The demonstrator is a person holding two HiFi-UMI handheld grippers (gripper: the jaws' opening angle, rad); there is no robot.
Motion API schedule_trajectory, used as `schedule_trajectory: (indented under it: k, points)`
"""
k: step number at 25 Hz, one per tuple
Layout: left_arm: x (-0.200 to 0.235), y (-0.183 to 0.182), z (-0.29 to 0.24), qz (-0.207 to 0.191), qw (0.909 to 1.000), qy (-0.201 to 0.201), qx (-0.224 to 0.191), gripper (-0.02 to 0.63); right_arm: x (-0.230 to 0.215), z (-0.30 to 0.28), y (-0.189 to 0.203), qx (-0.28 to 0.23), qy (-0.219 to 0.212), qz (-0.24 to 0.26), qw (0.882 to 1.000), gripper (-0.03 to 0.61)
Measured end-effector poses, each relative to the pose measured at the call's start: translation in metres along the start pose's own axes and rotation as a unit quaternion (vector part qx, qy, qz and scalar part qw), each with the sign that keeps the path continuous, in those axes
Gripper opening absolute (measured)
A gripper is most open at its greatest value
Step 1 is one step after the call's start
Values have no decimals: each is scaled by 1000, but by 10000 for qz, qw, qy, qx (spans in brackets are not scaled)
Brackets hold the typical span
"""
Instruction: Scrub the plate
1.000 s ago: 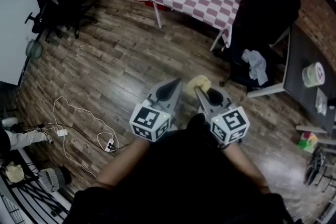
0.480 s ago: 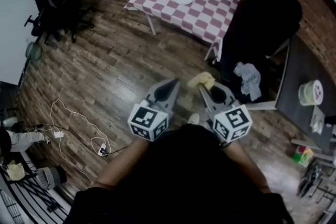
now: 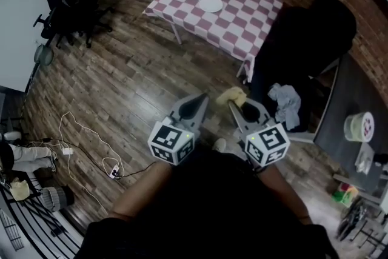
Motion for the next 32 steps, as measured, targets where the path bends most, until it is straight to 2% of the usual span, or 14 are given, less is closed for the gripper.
schedule_trajectory:
  k: [9, 17, 25, 32]
  points:
    - [43, -3, -44, 93, 9998, 131, 71, 8, -34, -46, -14, 70, 93, -121, 9999, 46]
    - [132, -21, -81, 83, 9994, 313, 109, 8, -57, -134, -44, 180, 242, -246, 9992, 46]
    - [233, -53, -89, 15, 9987, 506, 13, 8, -41, -234, -90, 89, 264, -163, 9995, 46]
    - [294, -62, -91, 76, 9977, 661, -124, 8, -26, -293, -110, 104, 320, -63, 9994, 46]
Point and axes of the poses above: the fingertips, and each gripper's own axes: z backward along the fingers, x to its left, y out of its underside, the point moved 5 cm from there along z, backward along the fingers, and after that the axes turned 7 degrees about -z, right-handed, at the moved point
